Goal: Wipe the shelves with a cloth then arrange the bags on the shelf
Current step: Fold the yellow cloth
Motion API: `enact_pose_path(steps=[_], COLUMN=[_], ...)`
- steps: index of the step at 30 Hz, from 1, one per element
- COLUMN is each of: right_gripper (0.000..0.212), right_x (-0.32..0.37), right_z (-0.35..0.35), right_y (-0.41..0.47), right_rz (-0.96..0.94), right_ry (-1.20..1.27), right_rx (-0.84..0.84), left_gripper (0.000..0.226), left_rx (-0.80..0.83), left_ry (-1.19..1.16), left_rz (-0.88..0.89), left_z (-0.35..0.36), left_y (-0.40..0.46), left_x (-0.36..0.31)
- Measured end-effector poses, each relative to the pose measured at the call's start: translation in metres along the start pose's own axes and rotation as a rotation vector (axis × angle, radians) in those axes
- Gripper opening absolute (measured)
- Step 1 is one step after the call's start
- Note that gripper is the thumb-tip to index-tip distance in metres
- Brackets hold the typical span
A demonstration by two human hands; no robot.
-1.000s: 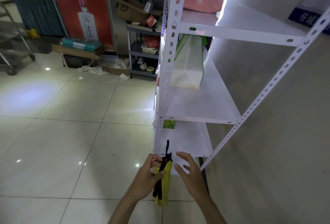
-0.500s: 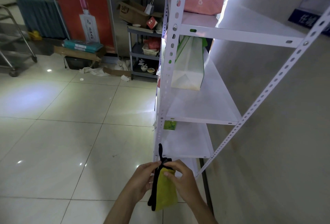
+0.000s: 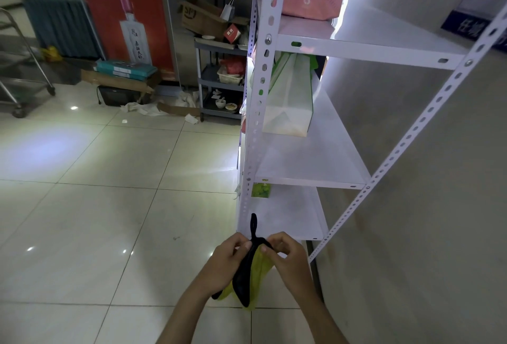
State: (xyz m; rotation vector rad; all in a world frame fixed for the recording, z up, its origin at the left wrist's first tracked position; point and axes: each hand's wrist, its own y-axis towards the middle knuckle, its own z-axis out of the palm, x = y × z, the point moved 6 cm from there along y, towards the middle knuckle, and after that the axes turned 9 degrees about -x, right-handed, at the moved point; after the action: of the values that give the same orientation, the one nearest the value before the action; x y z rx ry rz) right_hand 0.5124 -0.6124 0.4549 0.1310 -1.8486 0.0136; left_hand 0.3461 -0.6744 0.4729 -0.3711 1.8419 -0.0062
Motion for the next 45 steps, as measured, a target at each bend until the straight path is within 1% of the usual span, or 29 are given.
enact_pose_path(steps=[3,5,6,7,8,10,12,14,15,16,17,18,19,23,26,28,29,31,32,33,34,36,37,38,40,42,43,45], right_gripper=[0.011,0.014,0.02,0.03,0.044,0.072,0.089,0.095,0.095,0.087,0.072,0.056,0.044,0.03,0.031,0.03,0.029,0.023,0.019,0.021,0.024,0.019,0.016,0.022,0.05,0.074,0.081,0.086], right_x=[0.006,0.008,0.009,0.007,0.002,-0.014,-0.028,-0.035,-0.035,-0.032,-0.029,-0.026,-0.025,-0.022,-0.018,-0.019,-0.019,-0.019,-0.017,-0.014,-0.01,-0.006,-0.006,-0.006,-0.009,-0.011,-0.013,-0.013], right_z=[0.003,0.005,0.004,0.0,-0.005,-0.017,-0.017,-0.011,-0.007,-0.004,-0.001,0.001,0.001,-0.007,-0.011,-0.013,-0.013,-0.015,-0.016,-0.018,-0.021,-0.025,-0.027,-0.028,-0.031,-0.035,-0.037,-0.041], right_y=[0.0,-0.002,-0.002,-0.002,-0.002,-0.001,-0.003,-0.004,-0.005,-0.006,-0.005,-0.003,-0.002,0.0,0.002,0.003,0.005,0.007,0.007,0.008,0.008,0.008,0.008,0.007,0.005,0.004,0.006,0.009], right_rz=[-0.034,-0.051,-0.063,-0.067,-0.037,0.105,0.281,0.416,0.463,0.482,0.482,0.473,0.462,0.452,0.405,0.4,0.386,0.333,0.3,0.254,0.206,0.183,0.2,0.218,0.258,0.253,0.229,0.177], right_ry=[-0.005,0.01,0.018,0.021,0.033,0.107,0.206,0.314,0.355,0.38,0.4,0.408,0.421,0.417,0.376,0.358,0.325,0.25,0.219,0.185,0.151,0.13,0.153,0.177,0.197,0.12,0.066,-0.007], right_rx=[-0.011,0.005,0.001,-0.026,-0.063,-0.117,-0.037,0.088,0.151,0.212,0.251,0.259,0.247,0.057,-0.054,-0.124,-0.136,-0.128,-0.114,-0.103,-0.089,-0.048,-0.011,0.051,0.221,0.354,0.39,0.412], left_gripper=[0.028,0.025,0.022,0.018,0.015,0.013,0.016,0.02,0.022,0.023,0.023,0.022,0.02,0.015,0.03,0.031,0.026,0.008,0.015,0.024,0.028,0.024,0.026,0.035,0.061,0.083,0.09,0.1], left_rx=[-0.044,-0.061,-0.065,-0.063,-0.059,-0.058,-0.067,-0.07,-0.064,-0.056,-0.054,-0.063,-0.086,-0.251,-0.342,-0.37,-0.363,-0.318,-0.287,-0.249,-0.209,-0.135,-0.094,-0.048,0.046,0.116,0.151,0.211], left_ry=[-0.009,0.011,0.011,-0.002,-0.025,-0.125,-0.257,-0.369,-0.41,-0.441,-0.458,-0.458,-0.444,-0.288,-0.283,-0.286,-0.282,-0.213,-0.171,-0.161,-0.187,-0.253,-0.262,-0.244,-0.148,-0.024,0.026,0.089], left_rz=[0.023,0.066,0.069,0.066,0.06,0.052,0.029,-0.004,-0.019,-0.034,-0.05,-0.062,-0.068,-0.045,-0.063,-0.034,-0.002,0.073,0.099,0.092,0.056,-0.021,-0.021,0.01,0.089,0.136,0.148,0.173], left_z=[0.001,0.001,-0.001,-0.004,-0.007,-0.015,-0.025,-0.035,-0.039,-0.041,-0.043,-0.046,-0.049,-0.065,-0.062,-0.058,-0.055,-0.051,-0.049,-0.047,-0.045,-0.041,-0.04,-0.04,-0.041,-0.042,-0.043,-0.042], left_y=[-0.003,-0.003,-0.002,-0.001,-0.001,-0.002,-0.005,-0.004,-0.003,-0.001,0.0,0.0,0.001,0.008,0.011,0.009,0.008,0.006,0.006,0.006,0.005,0.005,0.006,0.007,0.007,0.008,0.009,0.01], left_x=[-0.007,-0.009,-0.009,-0.01,-0.012,-0.022,-0.032,-0.036,-0.036,-0.035,-0.034,-0.034,-0.032,-0.014,0.004,0.006,0.006,0.006,0.006,0.009,0.01,0.015,0.016,0.016,0.014,0.011,0.011,0.009])
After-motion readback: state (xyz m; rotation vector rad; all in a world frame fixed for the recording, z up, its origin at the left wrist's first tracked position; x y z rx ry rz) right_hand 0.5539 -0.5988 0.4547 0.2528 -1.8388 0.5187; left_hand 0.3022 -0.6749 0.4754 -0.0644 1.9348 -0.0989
